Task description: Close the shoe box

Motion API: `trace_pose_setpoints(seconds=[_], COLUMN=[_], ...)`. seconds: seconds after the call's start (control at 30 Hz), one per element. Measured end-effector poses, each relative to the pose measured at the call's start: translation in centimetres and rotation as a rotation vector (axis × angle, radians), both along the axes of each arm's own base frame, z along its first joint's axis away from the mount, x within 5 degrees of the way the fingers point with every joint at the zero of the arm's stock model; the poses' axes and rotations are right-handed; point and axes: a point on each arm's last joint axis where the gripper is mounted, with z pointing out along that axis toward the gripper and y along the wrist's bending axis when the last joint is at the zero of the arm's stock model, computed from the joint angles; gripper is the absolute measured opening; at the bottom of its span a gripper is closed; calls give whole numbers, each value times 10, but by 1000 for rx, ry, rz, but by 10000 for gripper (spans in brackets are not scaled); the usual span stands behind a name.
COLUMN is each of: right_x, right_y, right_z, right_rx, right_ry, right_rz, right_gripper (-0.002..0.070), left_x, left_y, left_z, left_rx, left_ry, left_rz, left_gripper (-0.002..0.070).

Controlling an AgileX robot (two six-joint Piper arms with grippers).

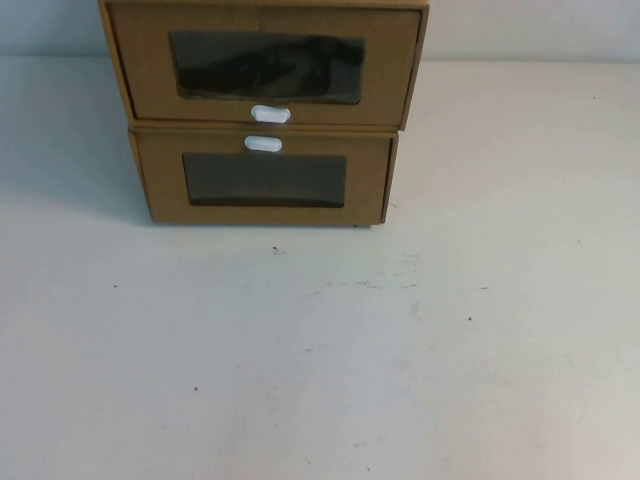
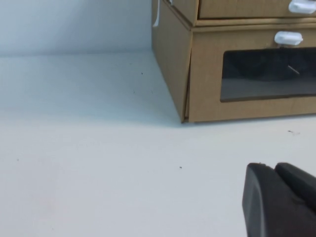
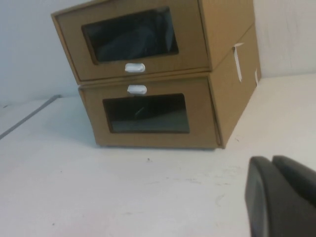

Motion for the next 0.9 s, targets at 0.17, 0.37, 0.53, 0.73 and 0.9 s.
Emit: trace_pose_setpoints(seconds=[0.17, 0.37, 0.53, 0.73, 0.9], right_x=[0, -1, -1, -1, -1], right_y=[0, -1, -1, -1, -1], right_z=[-11, -21, -22, -23, -23], right_rx=[-56, -112, -116, -121, -121], right_ry=[100, 195, 203, 212, 212], right_rz=[-3, -6, -6, -6, -6], right_gripper=[-11, -11, -11, -11, -11], left_x=[-1, -1, -1, -1, -1], left_y=[-1, -1, -1, -1, -1], left_z=[-3, -3, -3, -3, -3], left_rx=[-16, -20, -23, -23, -23], left_ry=[21, 23, 24, 27, 27], left_rz=[-6, -7, -6, -8, -8], left_gripper=[-2, -2, -2, -2, -2])
